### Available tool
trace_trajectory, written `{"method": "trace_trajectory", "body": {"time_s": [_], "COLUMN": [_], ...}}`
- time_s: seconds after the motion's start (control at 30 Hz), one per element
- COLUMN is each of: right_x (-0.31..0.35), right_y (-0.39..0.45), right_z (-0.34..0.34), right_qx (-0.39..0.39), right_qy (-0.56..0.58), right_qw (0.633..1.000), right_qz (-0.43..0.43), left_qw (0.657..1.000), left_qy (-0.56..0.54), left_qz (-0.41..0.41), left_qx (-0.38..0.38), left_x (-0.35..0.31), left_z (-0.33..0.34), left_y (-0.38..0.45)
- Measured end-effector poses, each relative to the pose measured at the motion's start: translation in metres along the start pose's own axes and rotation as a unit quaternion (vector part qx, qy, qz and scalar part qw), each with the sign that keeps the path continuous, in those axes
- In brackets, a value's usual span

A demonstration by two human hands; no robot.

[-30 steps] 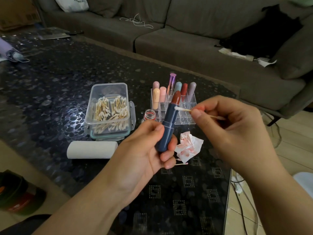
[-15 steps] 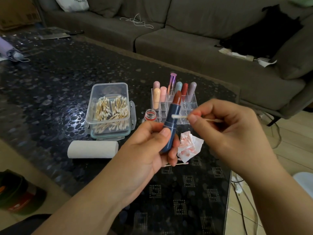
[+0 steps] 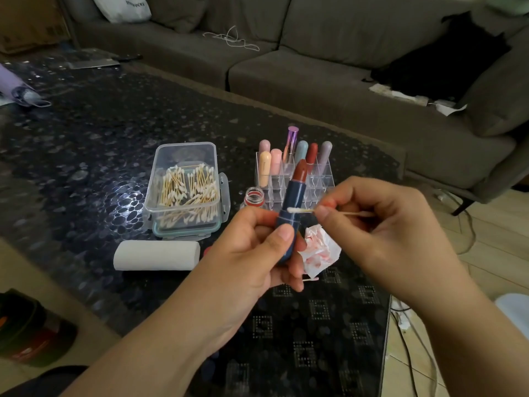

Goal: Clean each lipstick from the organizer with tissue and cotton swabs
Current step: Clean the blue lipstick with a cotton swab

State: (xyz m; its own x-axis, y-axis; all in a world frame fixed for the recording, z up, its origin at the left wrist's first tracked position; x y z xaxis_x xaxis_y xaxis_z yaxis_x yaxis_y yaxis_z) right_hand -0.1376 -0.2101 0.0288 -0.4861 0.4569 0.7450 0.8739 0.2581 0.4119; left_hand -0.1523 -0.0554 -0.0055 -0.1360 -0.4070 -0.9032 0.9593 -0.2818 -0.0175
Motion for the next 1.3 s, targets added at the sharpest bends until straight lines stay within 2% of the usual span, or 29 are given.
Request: {"method": "trace_trajectory", "body": {"time_s": [0.17, 0.33, 0.47, 0.6, 0.73, 0.9, 0.97, 1.03, 1.17, 1.3], "right_x": [0.0000, -0.0003, -0.0002, 0.0002, -0.0018, -0.0005, -0.0010, -0.0014, -0.0004, -0.0006], "right_y": [0.0016, -0.0008, 0.0017, 0.0009, 0.0021, 0.0009, 0.0016, 0.0020, 0.0013, 0.0032], "right_z": [-0.0012, -0.0001, -0.0015, -0.0005, -0.0023, -0.0018, -0.0013, -0.0016, -0.0007, -0.0007], "right_qx": [-0.050, -0.012, -0.049, -0.002, -0.054, -0.006, -0.024, -0.043, 0.007, -0.036], "right_qy": [-0.004, -0.005, -0.014, -0.011, -0.021, -0.016, -0.017, -0.021, -0.014, -0.027], "right_qw": [0.999, 1.000, 0.999, 1.000, 0.998, 1.000, 1.000, 0.999, 1.000, 0.999], "right_qz": [0.004, -0.002, -0.003, -0.006, -0.006, -0.008, -0.009, -0.009, -0.011, -0.008], "left_qw": [1.000, 1.000, 1.000, 1.000, 1.000, 1.000, 0.999, 0.999, 0.996, 0.987], "left_qy": [0.005, 0.002, -0.001, -0.001, 0.006, 0.018, 0.023, 0.035, 0.078, 0.142], "left_qz": [0.010, 0.012, 0.014, 0.016, 0.006, 0.007, 0.012, 0.015, 0.028, 0.034], "left_qx": [0.001, -0.002, 0.002, -0.006, -0.006, -0.014, -0.019, -0.024, -0.039, -0.065], "left_x": [-0.0003, -0.0001, -0.0022, -0.0011, -0.0018, -0.0009, -0.0014, -0.0021, -0.0024, -0.0026], "left_z": [-0.0003, -0.0009, -0.0003, 0.0009, 0.0008, -0.0003, -0.0008, -0.0007, -0.0014, -0.0035], "left_y": [0.0000, -0.0007, -0.0008, 0.0004, 0.0004, 0.0007, 0.0008, 0.0005, 0.0002, -0.0002]}}
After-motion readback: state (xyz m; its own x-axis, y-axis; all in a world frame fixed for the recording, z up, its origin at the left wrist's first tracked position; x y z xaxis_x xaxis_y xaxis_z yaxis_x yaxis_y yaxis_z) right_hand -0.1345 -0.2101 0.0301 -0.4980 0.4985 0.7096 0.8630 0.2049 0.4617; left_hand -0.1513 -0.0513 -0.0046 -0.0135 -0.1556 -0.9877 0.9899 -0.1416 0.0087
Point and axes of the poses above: each hand's wrist, its own y-axis towards the middle knuckle, its own z-axis out of the palm, x = y × z, the point moved 1 cm from there along y, towards the middle knuckle, and after that the axes turned 2 degrees about x, right-handed, at the moved point
